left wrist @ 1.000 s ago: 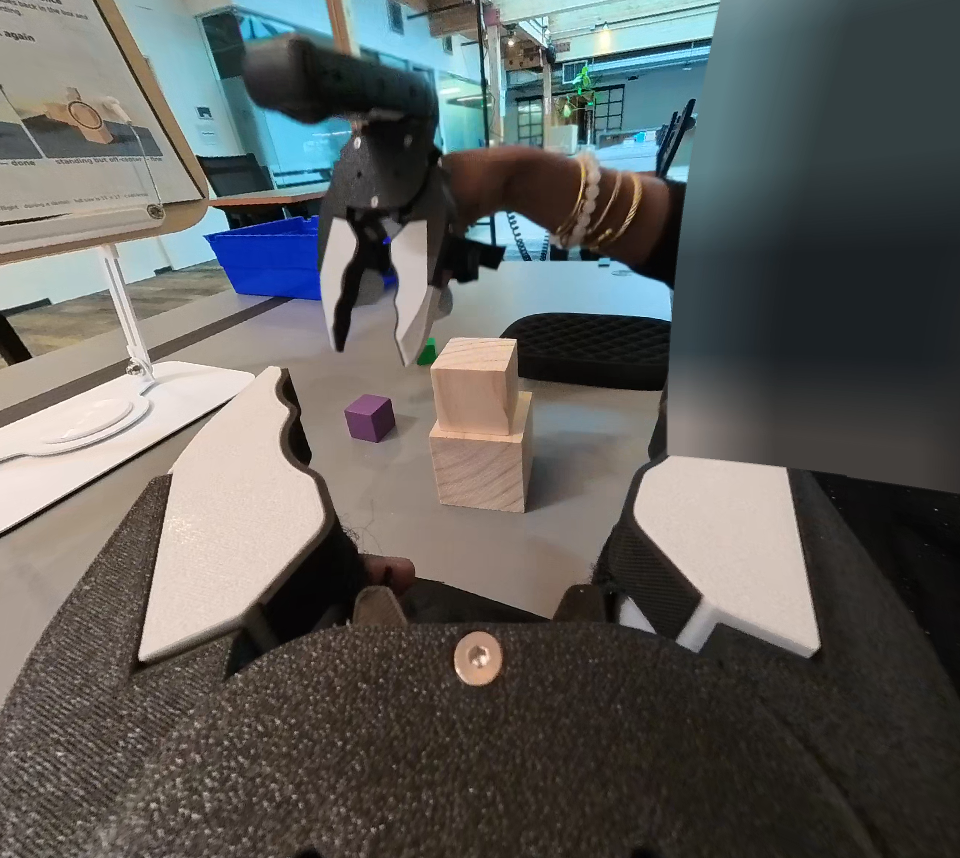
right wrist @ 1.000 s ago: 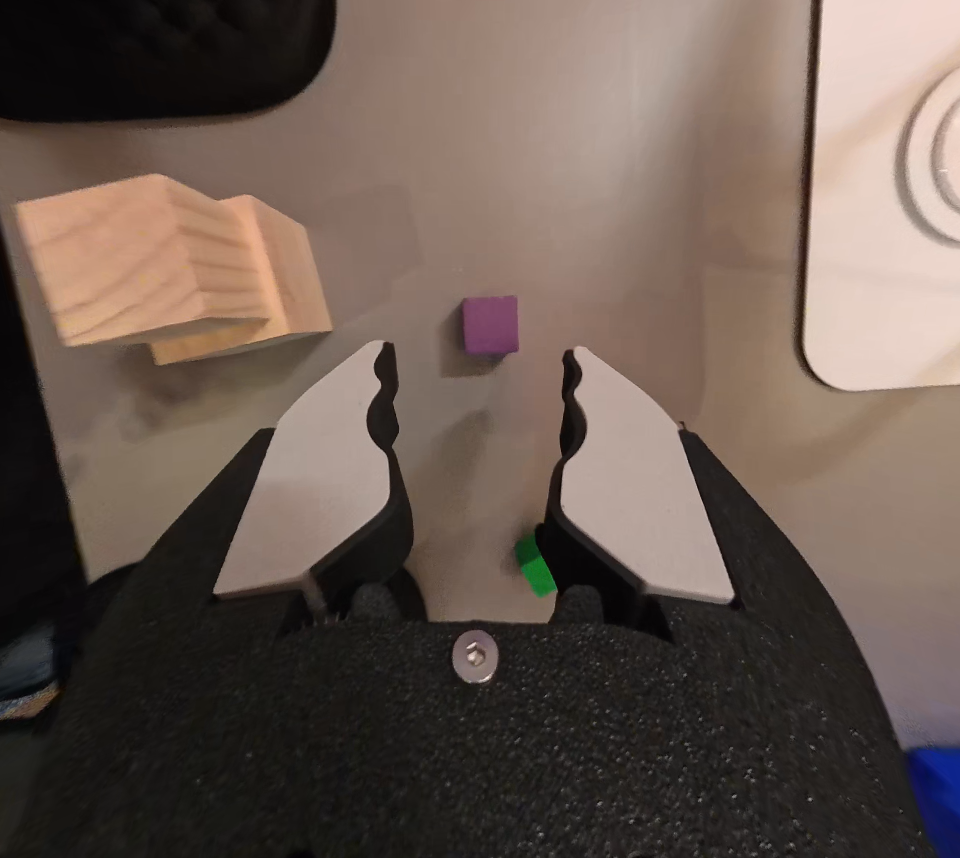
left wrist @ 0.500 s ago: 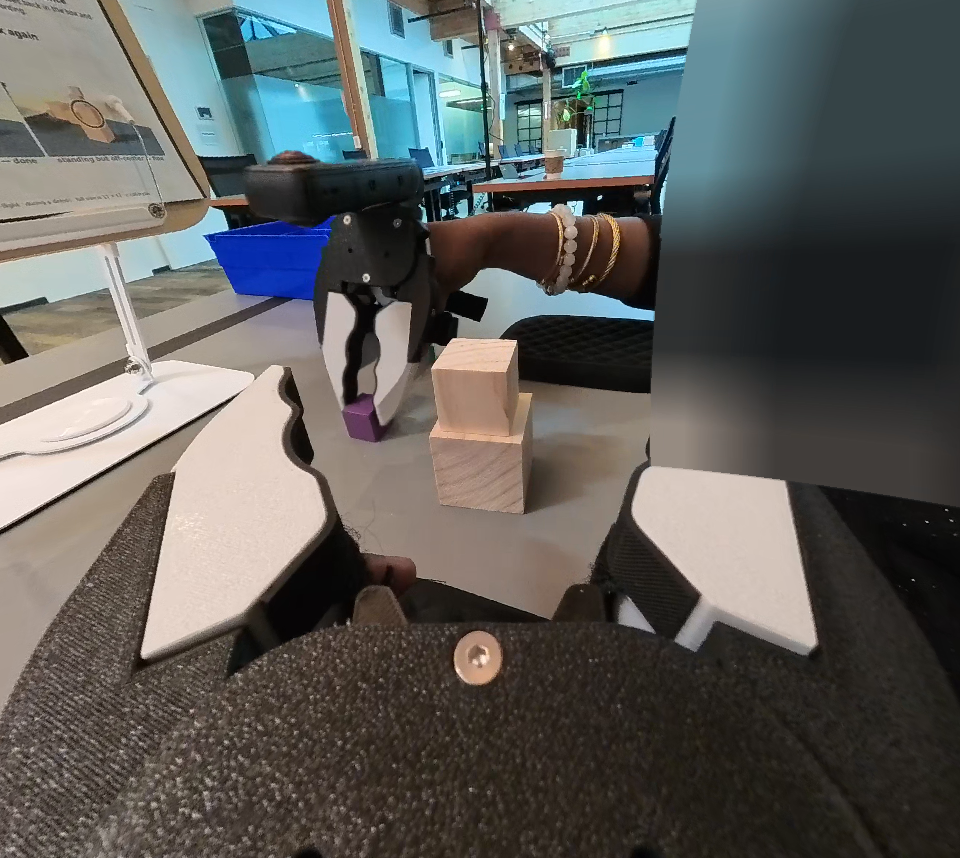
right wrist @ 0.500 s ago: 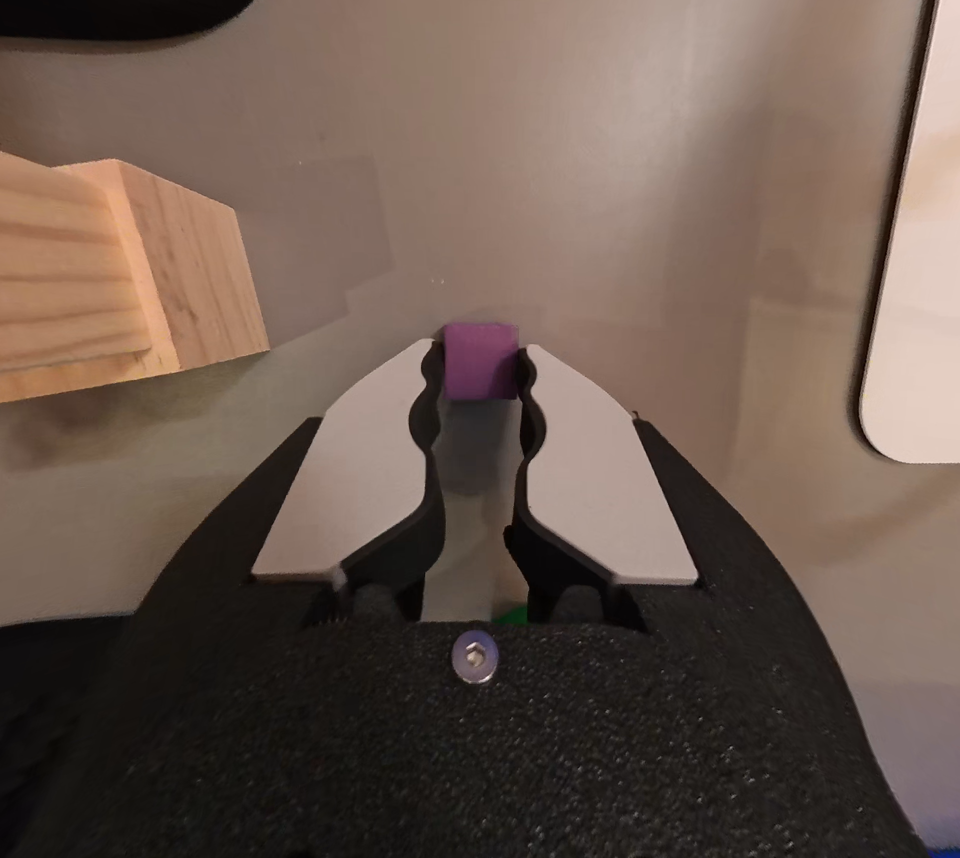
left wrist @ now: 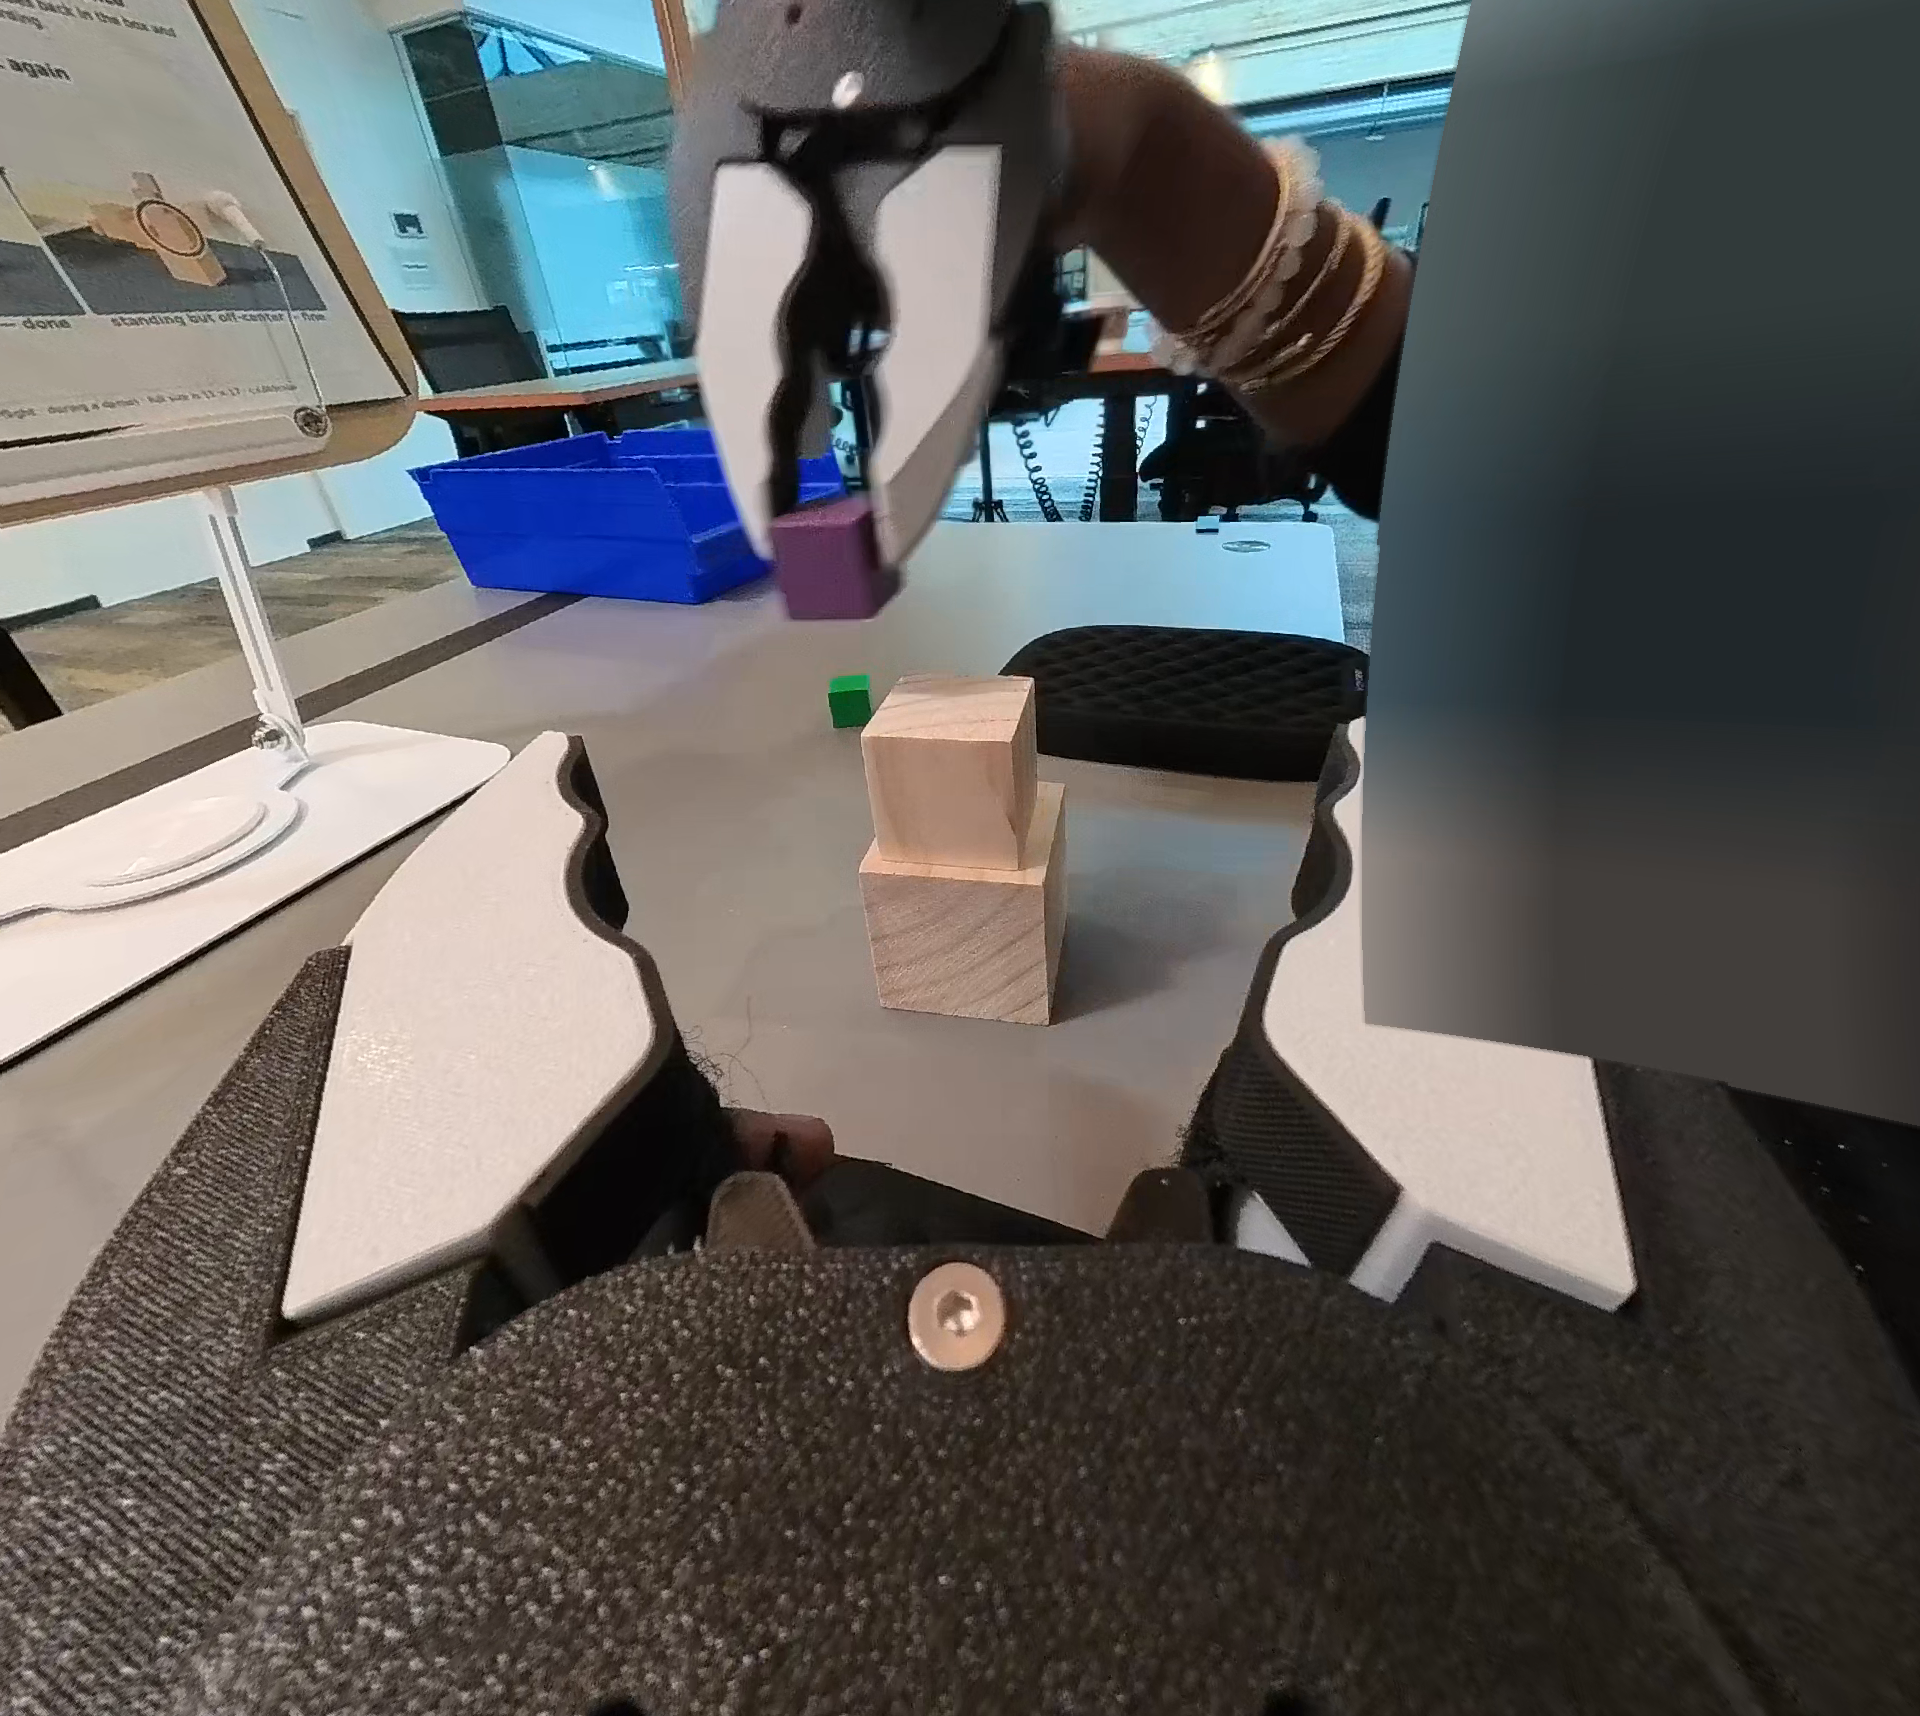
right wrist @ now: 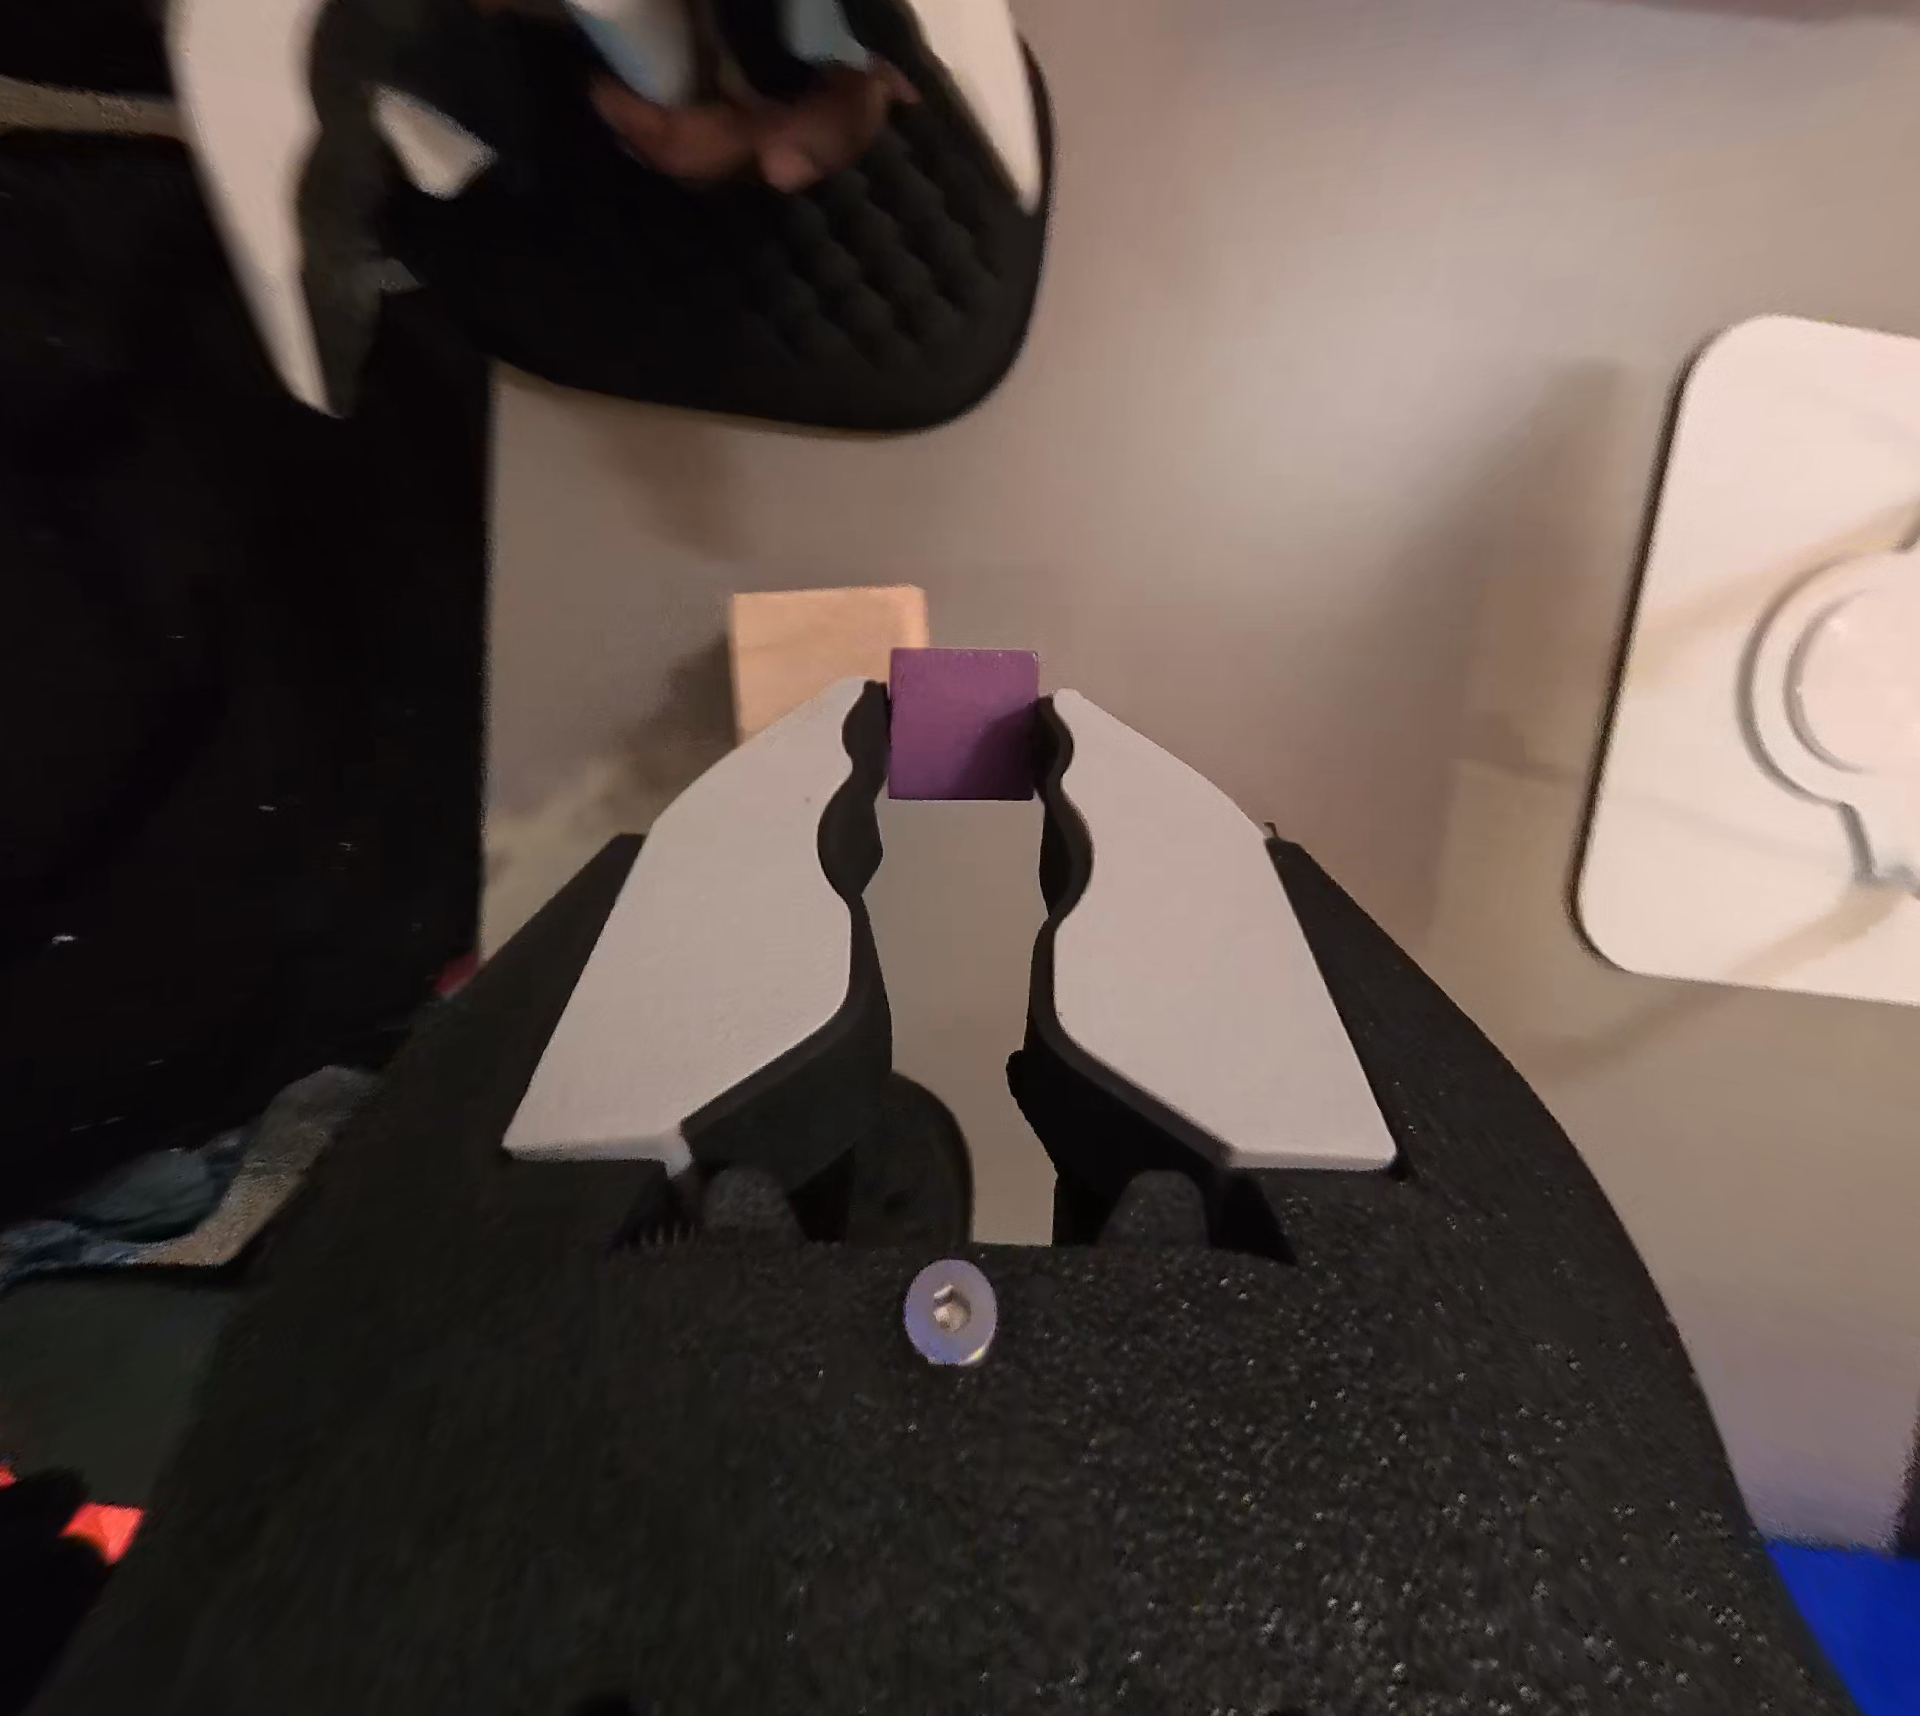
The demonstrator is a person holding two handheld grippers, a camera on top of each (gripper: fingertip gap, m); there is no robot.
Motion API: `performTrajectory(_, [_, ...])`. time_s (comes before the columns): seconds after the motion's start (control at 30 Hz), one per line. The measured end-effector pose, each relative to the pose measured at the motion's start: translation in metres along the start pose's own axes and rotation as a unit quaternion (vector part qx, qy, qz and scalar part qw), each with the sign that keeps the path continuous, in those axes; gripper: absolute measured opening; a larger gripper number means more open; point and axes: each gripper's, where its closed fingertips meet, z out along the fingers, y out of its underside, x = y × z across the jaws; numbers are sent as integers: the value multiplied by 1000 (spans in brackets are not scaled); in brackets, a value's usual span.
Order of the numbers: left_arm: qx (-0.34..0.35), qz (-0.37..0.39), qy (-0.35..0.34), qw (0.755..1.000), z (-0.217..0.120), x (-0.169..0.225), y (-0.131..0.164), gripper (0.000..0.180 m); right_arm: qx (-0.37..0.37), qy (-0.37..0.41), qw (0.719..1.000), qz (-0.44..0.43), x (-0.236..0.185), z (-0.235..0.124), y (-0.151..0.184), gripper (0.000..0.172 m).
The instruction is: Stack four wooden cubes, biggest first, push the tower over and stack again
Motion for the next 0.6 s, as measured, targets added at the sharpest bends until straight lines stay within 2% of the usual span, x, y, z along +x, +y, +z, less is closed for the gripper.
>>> performTrajectory(0.13, [0, 2, 1, 1000, 0, 1, 0, 127, 6, -27, 1000, 8, -21, 3, -7, 26])
performTrajectory(0.6, [2, -1, 0, 1000, 0, 0, 0, 127, -16, -28, 999, -5, -30, 20, 1, 26])
